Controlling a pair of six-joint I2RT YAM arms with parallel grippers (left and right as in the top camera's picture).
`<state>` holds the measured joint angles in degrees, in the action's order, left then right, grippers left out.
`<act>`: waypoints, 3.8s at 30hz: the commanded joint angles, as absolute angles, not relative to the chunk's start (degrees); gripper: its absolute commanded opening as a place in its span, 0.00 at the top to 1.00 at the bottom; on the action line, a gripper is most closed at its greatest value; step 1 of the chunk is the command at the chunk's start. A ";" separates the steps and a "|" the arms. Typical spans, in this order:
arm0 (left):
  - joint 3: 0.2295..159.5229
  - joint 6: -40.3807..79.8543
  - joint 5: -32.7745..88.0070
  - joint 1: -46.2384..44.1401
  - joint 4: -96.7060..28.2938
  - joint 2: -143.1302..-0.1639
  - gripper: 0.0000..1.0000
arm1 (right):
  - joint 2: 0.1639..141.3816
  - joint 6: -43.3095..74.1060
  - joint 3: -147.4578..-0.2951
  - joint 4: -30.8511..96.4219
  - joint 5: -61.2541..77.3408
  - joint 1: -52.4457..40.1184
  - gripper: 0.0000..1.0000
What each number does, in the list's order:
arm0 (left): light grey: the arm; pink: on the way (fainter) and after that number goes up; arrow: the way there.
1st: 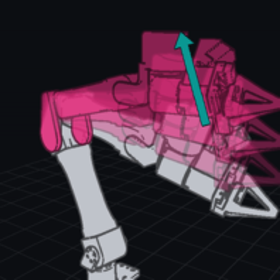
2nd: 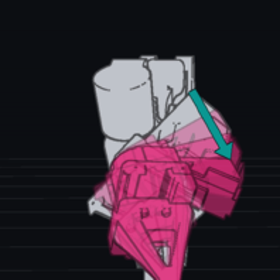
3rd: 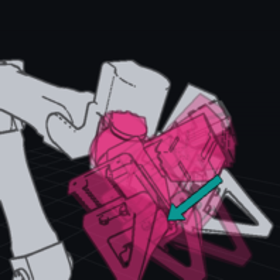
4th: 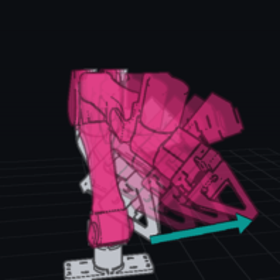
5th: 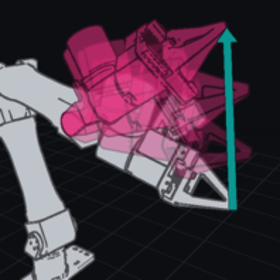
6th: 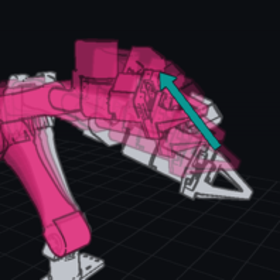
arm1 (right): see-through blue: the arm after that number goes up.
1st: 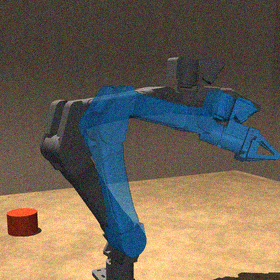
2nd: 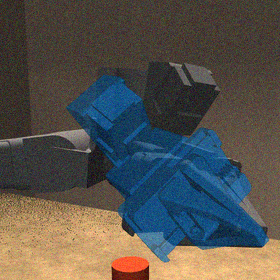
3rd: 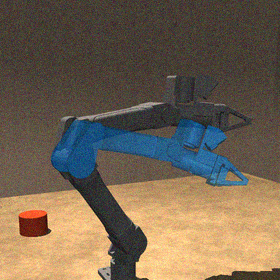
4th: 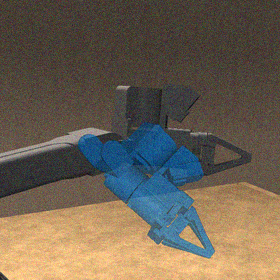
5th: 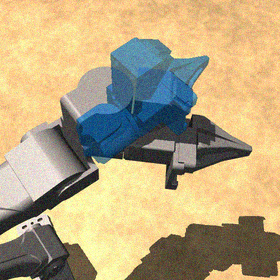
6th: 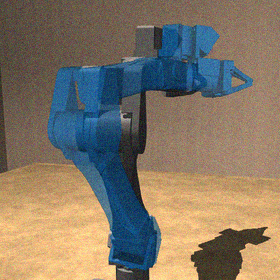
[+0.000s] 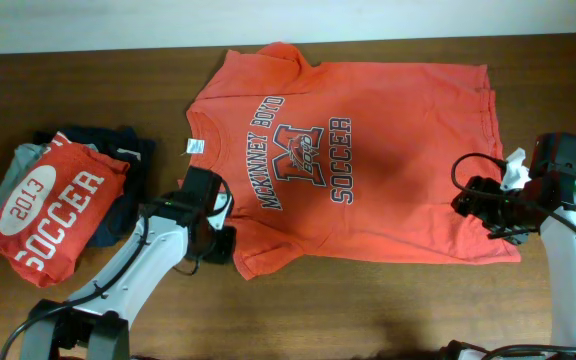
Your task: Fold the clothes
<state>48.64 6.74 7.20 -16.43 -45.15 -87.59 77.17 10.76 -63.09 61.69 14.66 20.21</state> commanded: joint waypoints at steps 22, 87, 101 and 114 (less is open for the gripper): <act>48.99 -0.95 12.21 -26.26 -45.04 -91.74 0.51 | 77.30 11.18 -63.16 61.73 15.38 20.27 0.25; 67.33 8.08 7.09 -33.39 -65.98 -90.96 0.45 | 77.30 11.20 -63.16 61.45 15.33 20.27 0.25; 53.36 11.11 -1.93 -33.36 -51.72 -90.96 0.63 | 77.30 11.20 -63.16 61.39 15.33 20.27 0.25; 51.07 11.09 -2.17 -33.39 -48.38 -92.18 0.62 | 77.30 11.20 -63.16 61.43 15.33 20.27 0.25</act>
<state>52.07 10.37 -1.58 -33.63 -48.53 -91.50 77.17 10.76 -63.09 61.45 14.85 20.21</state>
